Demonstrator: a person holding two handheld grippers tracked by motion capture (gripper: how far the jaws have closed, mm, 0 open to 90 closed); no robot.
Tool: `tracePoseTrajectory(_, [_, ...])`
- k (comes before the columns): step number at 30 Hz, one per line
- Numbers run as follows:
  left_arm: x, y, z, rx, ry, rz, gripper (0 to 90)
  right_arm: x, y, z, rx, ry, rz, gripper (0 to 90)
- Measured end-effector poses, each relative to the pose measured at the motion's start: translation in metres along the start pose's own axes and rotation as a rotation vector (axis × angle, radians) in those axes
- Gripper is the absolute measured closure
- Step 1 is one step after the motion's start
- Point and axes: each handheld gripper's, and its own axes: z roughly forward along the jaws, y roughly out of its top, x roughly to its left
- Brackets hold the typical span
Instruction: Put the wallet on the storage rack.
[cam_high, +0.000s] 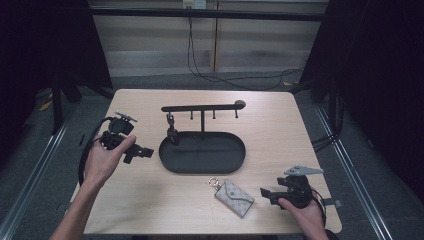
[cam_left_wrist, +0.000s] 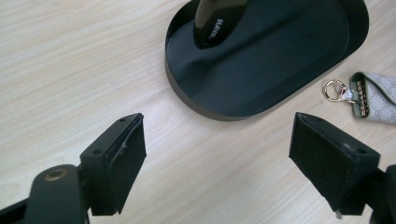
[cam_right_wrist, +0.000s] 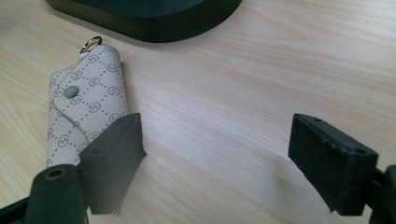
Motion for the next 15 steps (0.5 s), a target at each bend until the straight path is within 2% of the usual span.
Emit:
tracePoseTrajectory(3, [0.003,-0.010,0.003,-0.032,-0.026,-0.016,19.1,0.000,0.000,0.001,0.003,0.008,0.002,18.4])
tracePoseTrajectory(5, [0.004,-0.019,0.004,-0.060,-0.042,-0.007,19.0,0.000,0.001,0.001,0.011,0.013,0.001,18.3])
tracePoseTrajectory(8, [0.002,-0.030,0.007,-0.091,-0.044,-0.003,19.0,0.000,0.001,0.001,0.010,0.015,-0.003,18.3])
tracePoseTrajectory(10, [0.000,-0.038,0.009,-0.110,-0.038,-0.029,19.1,0.000,0.001,0.001,0.010,0.017,-0.004,18.4])
tracePoseTrajectory(11, [-0.001,-0.044,0.011,-0.130,-0.053,-0.037,19.1,0.000,0.001,0.001,0.010,0.017,-0.004,18.4])
tracePoseTrajectory(15, [-0.006,-0.058,0.017,-0.133,-0.058,-0.008,19.1,0.000,0.001,0.001,0.010,0.018,-0.006,18.6])
